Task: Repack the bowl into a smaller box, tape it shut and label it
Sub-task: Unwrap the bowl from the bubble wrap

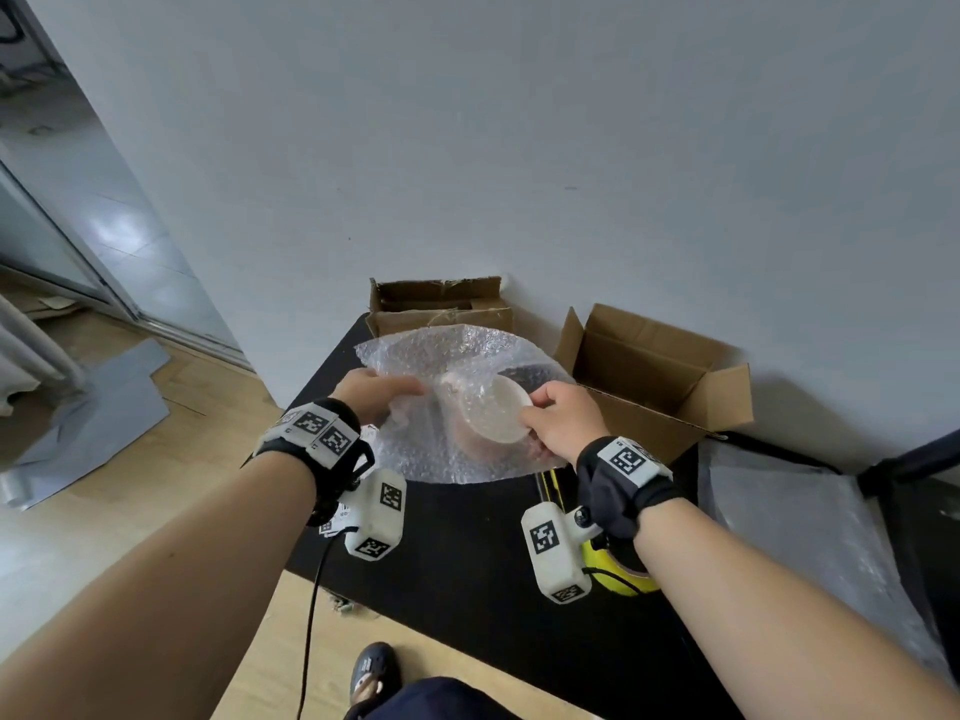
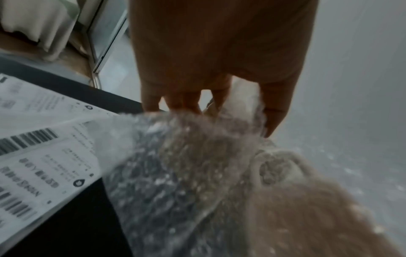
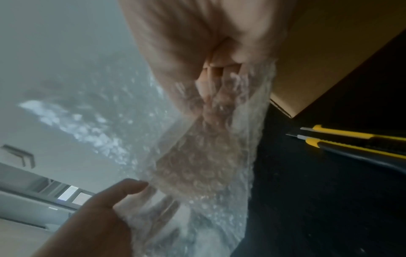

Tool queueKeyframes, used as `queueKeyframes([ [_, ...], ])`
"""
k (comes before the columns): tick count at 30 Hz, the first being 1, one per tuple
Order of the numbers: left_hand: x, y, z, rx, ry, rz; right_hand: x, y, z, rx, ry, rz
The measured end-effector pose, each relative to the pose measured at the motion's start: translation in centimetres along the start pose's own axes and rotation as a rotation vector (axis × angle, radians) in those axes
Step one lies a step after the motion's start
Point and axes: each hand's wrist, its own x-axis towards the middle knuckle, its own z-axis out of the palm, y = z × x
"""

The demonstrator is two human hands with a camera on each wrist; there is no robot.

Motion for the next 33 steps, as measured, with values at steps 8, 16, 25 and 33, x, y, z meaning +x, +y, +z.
queueKeyframes([
  [8, -2.9, 1.2, 0.5, -0.215, -0.282, 0.084, -0.6, -1.1, 0.1, -0.016, 0.092, 0.034],
  [16, -3.1, 1.8, 0.8, -0.147, -0.394, 0.147, -1.7, -2.1, -0.3, 0.173, 0.002, 0.024],
  [25, -2.6, 0.9, 1.6, -0.117, -0.438, 0.109, -1.8, -2.2, -0.9, 0.173, -0.130, 0.097],
  [33, -2.2, 2.2, 2.6, 0.166, 0.092, 0.366, -2.4, 0.1, 0.2, 0.515, -0.239, 0.252],
])
